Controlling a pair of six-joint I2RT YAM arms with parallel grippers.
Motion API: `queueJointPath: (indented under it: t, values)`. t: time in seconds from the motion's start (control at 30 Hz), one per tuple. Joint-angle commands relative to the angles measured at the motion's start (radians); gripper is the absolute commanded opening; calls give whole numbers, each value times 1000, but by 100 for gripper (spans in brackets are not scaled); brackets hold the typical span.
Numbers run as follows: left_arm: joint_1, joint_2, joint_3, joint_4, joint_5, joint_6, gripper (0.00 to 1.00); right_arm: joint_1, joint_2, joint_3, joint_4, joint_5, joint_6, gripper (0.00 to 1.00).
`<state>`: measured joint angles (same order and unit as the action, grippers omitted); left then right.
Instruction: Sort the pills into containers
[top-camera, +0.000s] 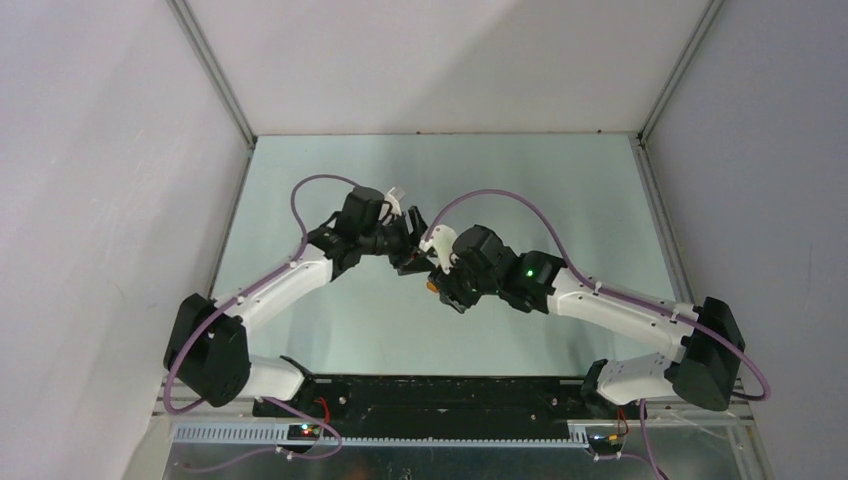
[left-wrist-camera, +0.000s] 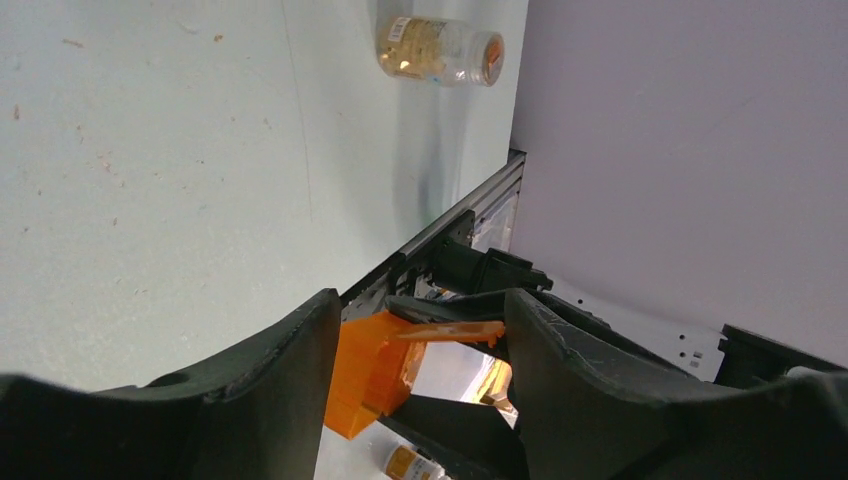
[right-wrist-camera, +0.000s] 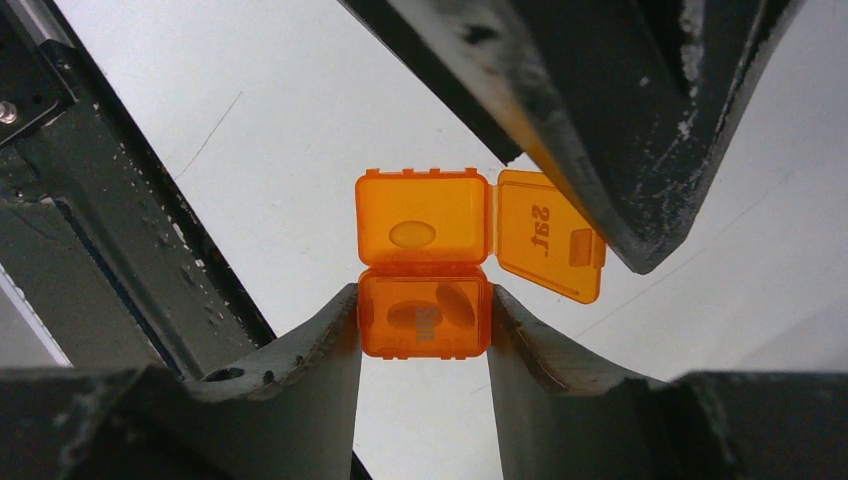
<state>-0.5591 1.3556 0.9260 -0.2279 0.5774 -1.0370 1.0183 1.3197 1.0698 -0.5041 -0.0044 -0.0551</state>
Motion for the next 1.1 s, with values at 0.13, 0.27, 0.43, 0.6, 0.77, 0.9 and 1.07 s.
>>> queueJointPath:
  t: [0.13,0.27,0.43,0.6,0.77,0.9,1.07]
  values:
    - [-4,-33,63,-1,37,79,63,-60,4,44,-5,16,66,37]
    - [-3,-27,62,15,64,95,60,-90,-7,44,-6,-17,93,35]
    - [-2,-26,66,-3,51,106,60,-98,-27,36,10,-61,65,34]
    - [7,-45,49,42,16,32,64,-95,-73,-22,52,-135,-43,32]
    - [16,-80,29,96,-24,-61,65,-98,-123,-69,90,-208,-112,32]
    - [15,-92,16,133,-37,-115,67,-96,-124,-74,97,-238,-155,31]
    - [-8,-84,26,77,-103,-108,68,-87,-119,-73,119,-235,-165,31]
